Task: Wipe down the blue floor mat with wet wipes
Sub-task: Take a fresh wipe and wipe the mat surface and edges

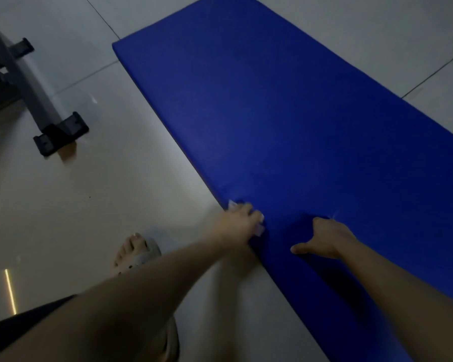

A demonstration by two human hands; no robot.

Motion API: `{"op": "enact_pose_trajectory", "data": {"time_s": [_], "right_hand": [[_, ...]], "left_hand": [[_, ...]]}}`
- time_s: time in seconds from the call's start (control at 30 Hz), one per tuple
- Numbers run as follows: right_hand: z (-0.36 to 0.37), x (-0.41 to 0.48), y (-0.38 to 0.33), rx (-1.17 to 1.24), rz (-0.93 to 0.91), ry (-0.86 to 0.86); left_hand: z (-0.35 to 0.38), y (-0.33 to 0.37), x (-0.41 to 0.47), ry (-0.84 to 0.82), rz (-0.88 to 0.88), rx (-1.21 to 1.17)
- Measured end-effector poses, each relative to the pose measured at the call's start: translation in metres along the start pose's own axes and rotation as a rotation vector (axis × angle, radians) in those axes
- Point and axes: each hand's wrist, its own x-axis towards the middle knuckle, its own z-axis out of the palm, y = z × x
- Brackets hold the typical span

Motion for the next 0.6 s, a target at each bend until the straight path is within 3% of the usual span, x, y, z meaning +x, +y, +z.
{"op": "enact_pose_trajectory", "data": {"time_s": [0.17,0.27,0.33,0.47,0.6], "right_hand": [[0.002,0.001,0.001,0.031,-0.015,0.009],[0.004,0.001,0.001,0.041,-0.005,0.008],[0.004,0.001,0.002,0.034,-0.004,0.009],[-0.001,-0.001,0.000,0.026,-0.004,0.008],[-0.002,-0.001,-0.003,0.002,0.004,-0.002]], "left_hand": [[-0.034,-0.078,0.034,0.350,-0.394,0.077],[-0.033,-0.080,0.048,0.474,-0.620,-0.051],[-0.019,-0.060,0.045,0.519,-0.666,-0.207],[0.021,-0.006,0.012,0.420,-0.439,-0.238],[0.057,0.043,-0.032,0.254,-0.007,-0.152]]}}
